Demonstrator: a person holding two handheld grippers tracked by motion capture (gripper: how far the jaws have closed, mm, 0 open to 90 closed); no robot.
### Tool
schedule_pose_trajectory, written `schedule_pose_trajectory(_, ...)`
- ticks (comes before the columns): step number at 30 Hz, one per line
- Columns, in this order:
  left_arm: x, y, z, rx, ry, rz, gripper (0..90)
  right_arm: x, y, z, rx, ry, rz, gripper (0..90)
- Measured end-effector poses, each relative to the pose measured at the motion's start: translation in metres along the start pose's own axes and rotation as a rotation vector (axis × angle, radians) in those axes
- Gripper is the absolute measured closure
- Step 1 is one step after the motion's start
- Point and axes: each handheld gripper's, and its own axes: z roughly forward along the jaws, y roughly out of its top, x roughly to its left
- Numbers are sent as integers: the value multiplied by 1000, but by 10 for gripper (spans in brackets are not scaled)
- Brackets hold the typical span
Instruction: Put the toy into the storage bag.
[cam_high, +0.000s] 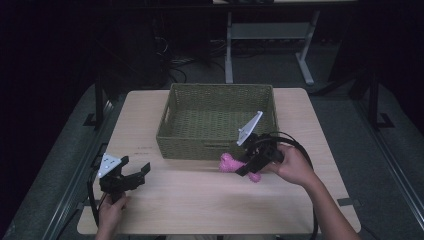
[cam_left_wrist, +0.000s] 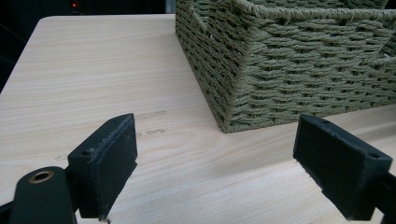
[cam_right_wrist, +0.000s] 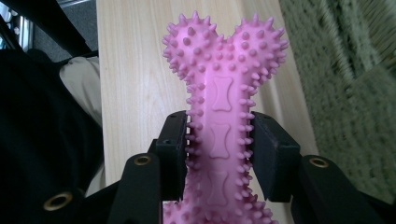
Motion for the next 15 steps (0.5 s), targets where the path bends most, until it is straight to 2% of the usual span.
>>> schedule_pose_trajectory(3, 0, 0, 0, -4, -4, 3, 129, -2, 5, -5, -5, -6, -11, 579)
schedule_pose_trajectory(10, -1, 1, 1, -9, -5, 3, 130, -9, 10, -14, -16, -1, 5, 579)
schedule_pose_trajectory(15, -1, 1, 1, -4, -6, 3, 130, -11, 14, -16, -22, -3, -1, 579)
